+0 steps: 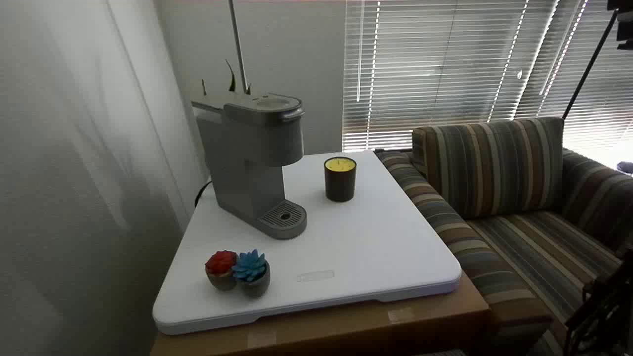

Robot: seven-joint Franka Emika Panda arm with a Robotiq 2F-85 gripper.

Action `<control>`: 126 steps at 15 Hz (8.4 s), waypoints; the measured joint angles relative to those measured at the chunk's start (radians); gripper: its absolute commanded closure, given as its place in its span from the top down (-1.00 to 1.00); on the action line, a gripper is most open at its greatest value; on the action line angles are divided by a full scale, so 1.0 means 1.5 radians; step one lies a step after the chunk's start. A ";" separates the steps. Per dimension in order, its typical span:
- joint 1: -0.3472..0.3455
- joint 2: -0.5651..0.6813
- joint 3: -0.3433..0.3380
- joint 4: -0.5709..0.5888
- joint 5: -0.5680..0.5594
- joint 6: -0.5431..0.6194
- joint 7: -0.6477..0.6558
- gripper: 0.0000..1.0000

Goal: Open the top of the coffee maker

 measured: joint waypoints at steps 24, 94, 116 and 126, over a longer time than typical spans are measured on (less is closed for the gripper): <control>0.090 0.380 0.013 0.313 0.385 0.227 -0.046 1.00; 0.369 0.543 -0.057 0.271 0.112 0.759 0.731 -1.00; 0.306 0.521 0.019 0.284 0.159 0.649 0.756 -1.00; 0.294 0.537 0.033 0.274 0.186 0.739 0.715 -1.00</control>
